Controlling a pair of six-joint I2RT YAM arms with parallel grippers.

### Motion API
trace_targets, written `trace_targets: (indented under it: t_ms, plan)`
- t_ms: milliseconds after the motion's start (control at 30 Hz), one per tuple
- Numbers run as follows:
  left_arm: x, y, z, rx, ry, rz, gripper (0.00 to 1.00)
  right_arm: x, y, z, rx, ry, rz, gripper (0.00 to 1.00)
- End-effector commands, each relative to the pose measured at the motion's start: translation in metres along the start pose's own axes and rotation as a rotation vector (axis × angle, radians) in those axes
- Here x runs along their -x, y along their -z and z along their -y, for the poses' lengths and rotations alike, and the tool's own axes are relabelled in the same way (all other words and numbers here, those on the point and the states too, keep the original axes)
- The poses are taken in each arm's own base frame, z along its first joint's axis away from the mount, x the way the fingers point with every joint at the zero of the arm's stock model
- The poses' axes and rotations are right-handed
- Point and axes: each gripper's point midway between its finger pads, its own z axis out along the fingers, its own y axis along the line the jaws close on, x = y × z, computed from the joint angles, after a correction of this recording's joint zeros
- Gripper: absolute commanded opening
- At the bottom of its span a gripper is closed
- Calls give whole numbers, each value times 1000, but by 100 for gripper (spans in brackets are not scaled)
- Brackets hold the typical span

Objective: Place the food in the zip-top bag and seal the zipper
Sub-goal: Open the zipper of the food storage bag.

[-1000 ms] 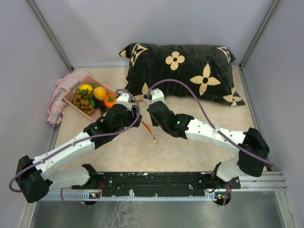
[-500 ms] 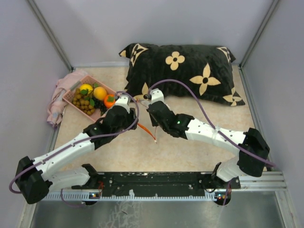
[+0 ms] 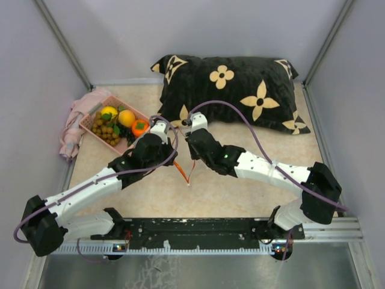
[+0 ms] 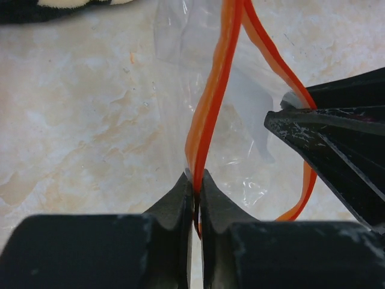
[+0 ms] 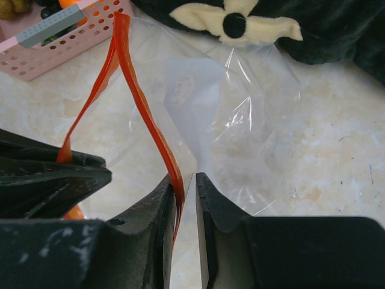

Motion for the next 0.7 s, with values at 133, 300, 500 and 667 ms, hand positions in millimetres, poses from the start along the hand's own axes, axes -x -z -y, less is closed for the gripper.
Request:
trace_targets:
  t_ms: [133, 300, 500, 667]
  plan:
    - [9, 7, 4, -26, 50, 37, 0, -9, -3, 3, -28, -20, 8, 34]
    - [10, 6, 4, -10, 90, 40, 0, -25, -6, -15, 43, -92, -46, 43]
    - [12, 5, -6, 60, 142, 44, 0, -45, -3, -16, 15, -136, -103, 45]
    - [12, 5, -12, 113, 159, 35, 0, -55, 3, 2, -69, -139, -113, 43]
